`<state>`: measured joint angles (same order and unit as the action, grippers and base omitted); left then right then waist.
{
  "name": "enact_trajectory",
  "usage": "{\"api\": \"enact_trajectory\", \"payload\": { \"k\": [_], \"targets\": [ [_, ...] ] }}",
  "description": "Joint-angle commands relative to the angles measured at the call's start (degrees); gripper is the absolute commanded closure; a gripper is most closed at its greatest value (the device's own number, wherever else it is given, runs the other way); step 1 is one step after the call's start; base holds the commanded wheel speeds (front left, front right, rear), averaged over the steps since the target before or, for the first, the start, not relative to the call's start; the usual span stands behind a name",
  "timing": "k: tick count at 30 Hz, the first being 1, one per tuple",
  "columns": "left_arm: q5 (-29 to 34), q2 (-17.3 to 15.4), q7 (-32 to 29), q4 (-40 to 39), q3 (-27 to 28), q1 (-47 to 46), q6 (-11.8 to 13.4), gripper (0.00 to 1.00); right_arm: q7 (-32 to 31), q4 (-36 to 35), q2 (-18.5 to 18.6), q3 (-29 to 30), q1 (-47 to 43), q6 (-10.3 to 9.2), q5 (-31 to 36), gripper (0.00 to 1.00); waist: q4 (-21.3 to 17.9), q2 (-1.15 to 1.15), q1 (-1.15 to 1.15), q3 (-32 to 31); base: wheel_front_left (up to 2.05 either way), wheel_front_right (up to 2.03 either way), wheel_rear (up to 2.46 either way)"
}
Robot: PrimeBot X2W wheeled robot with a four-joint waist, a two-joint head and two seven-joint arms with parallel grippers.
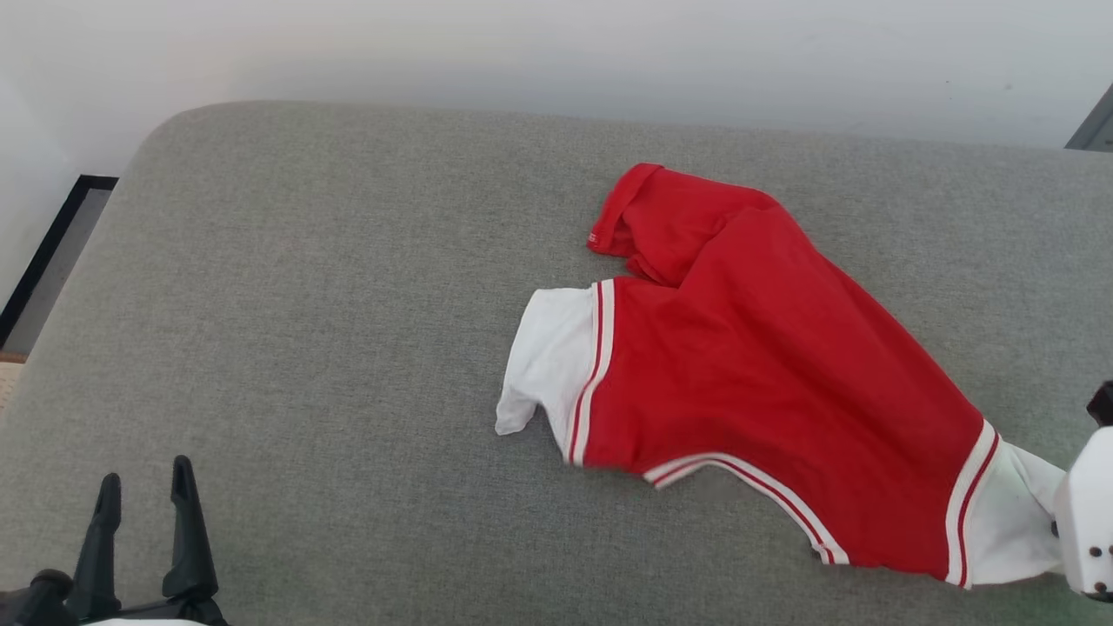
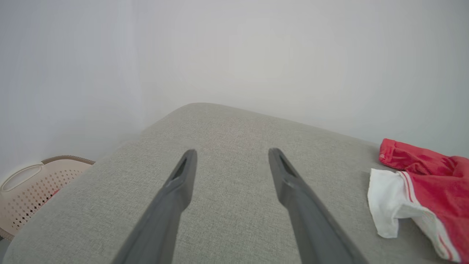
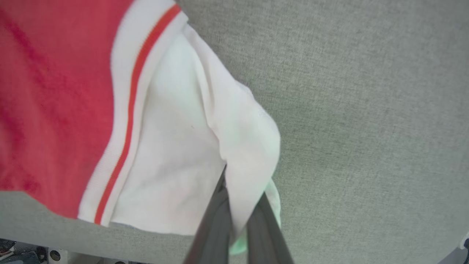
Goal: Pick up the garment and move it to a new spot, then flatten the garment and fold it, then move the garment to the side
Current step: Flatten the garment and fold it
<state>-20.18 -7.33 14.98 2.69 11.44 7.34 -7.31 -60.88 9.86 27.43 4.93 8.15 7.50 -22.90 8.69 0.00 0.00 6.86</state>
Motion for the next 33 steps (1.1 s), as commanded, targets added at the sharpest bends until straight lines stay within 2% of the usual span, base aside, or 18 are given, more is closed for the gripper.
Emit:
{"api": "enact_trajectory", "payload": {
  "k": [1, 2, 3, 4, 5, 11, 17, 20, 24, 26, 31, 33],
  "targets": [
    [0.10, -0.32, 0.28, 0.15, 0.00, 0.13, -0.20, 0.00, 0.87, 0.84, -1.03, 0.34, -0.48, -0.02, 0.13, 0.99, 0.07, 0.00, 0.00, -0.02, 0.00, 0.00, 0.00],
    [0.02, -0.40, 0.28, 0.21, -0.09, 0.10, -0.20, 0.00, 1.55, 1.82, -1.74, 0.86, -0.54, -0.02, 0.46, 0.76, 0.09, 0.00, 0.00, -0.06, 0.00, 0.00, 0.00],
    [-0.10, -0.45, 0.28, 0.22, -0.26, 0.10, -0.20, 0.00, 2.18, 2.78, -2.22, 1.12, -0.58, -0.02, 0.86, 0.64, 0.12, 0.00, 0.00, -0.12, 0.00, 0.00, 0.00],
    [-0.18, -0.54, 0.28, 0.27, -0.35, 0.12, -0.20, 0.00, 2.90, 3.75, -2.36, 1.04, -0.55, -0.02, 1.21, 0.45, 0.14, 0.00, 0.00, -0.15, 0.00, 0.00, 0.00],
    [-0.33, -0.72, 0.28, 0.25, -0.54, 0.15, -0.20, 0.00, 3.64, 4.84, -2.67, 1.16, -0.25, -0.02, 1.55, 0.00, 0.13, 0.00, 0.00, -0.21, 0.00, 0.00, 0.00],
    [-1.91, -2.39, 0.29, 0.70, -1.72, 0.68, -0.21, 0.00, 6.24, 7.42, -3.41, 1.41, 1.84, -0.03, 2.28, 0.00, -0.87, 0.00, 0.00, -0.90, 0.00, 0.00, 0.00],
    [-5.92, -5.78, 0.28, 1.32, -4.92, -0.36, -0.21, 0.00, 7.78, 3.56, -4.19, 3.27, 2.90, -0.02, 2.29, 0.00, -2.76, 0.00, 0.00, -1.07, 0.00, 0.00, 0.00],
    [-8.80, -9.34, 0.24, 1.64, -8.48, -1.84, -0.20, 0.00, 9.03, 0.06, -5.13, 4.38, 3.06, -0.02, 2.50, 0.00, -3.82, 0.00, 0.00, -0.80, 0.00, 0.00, 0.00],
    [-12.92, -14.41, -3.85, 2.09, -12.53, -5.37, -0.21, 0.00, 12.72, -4.71, -7.59, 5.94, 3.56, -0.02, 3.29, 0.00, -5.42, 0.00, 0.00, -0.37, 0.00, 0.00, 0.00],
    [-14.43, -15.43, -5.22, 2.03, -13.36, -6.52, -0.20, 0.00, 13.92, -5.72, -8.55, 6.10, 3.74, -0.02, 3.36, 0.00, -5.90, 0.00, 0.00, -0.21, 0.00, 0.00, 0.00],
    [-19.07, -21.94, -12.89, 1.67, -19.36, -12.91, -0.20, 0.00, 22.11, -10.10, -13.03, 6.50, 4.85, -0.02, 5.30, 0.00, -8.52, 0.00, 0.00, 0.68, 0.00, 0.00, 0.00],
    [-21.76, -23.49, -15.69, 1.68, -21.38, -15.79, -0.21, 0.00, 26.13, -11.29, -14.61, 6.06, 5.36, -0.02, 6.60, 0.00, -9.65, 0.00, 0.00, 1.11, 0.00, 0.00, 0.00]
  ]
}}
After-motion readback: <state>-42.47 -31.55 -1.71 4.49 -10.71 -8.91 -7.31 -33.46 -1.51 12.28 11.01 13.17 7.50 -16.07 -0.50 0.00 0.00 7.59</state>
